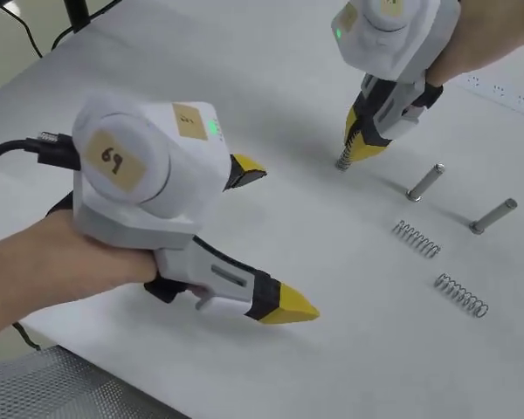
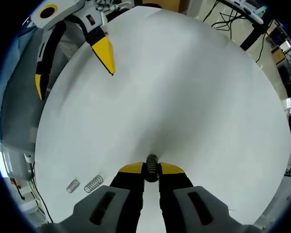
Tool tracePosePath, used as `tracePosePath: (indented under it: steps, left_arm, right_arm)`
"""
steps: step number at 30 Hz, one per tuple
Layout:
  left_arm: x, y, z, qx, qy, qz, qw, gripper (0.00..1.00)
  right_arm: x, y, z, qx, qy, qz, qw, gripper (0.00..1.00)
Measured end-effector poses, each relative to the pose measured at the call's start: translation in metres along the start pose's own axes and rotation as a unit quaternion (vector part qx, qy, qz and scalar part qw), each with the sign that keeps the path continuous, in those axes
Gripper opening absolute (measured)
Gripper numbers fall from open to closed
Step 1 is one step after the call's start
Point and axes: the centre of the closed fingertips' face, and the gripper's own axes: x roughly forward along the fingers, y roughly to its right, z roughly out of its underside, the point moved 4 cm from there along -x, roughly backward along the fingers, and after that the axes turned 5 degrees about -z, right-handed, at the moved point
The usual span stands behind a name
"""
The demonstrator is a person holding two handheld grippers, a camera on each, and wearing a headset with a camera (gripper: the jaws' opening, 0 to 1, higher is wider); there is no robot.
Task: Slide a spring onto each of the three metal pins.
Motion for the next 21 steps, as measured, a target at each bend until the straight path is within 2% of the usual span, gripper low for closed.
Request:
tracePosePath:
  steps: [15,17,21]
  left_arm:
    - [0.0000,0.0004,0.0008,-0.001,-0.002,0.002,1.0000,0.87]
    - [-0.0002,0.0003,0.0012,-0.001,-0.002,0.001,1.0000,0.87]
    - [-0.0002,0.0008,0.0014,-0.002,-0.003,0.002,1.0000,0.87]
  right_arm:
    - [0.0034,-0.0002,-0.0007,0.000,0.002,-0.003,1.0000,0.09]
    - [0.0046,-0.0008,-0.0014,0.004,0.008,-0.006,0.9999,0.12]
    - [0.0056,0.0016,-0.0012,0.005,0.013,-0.001,0.9999,0.25]
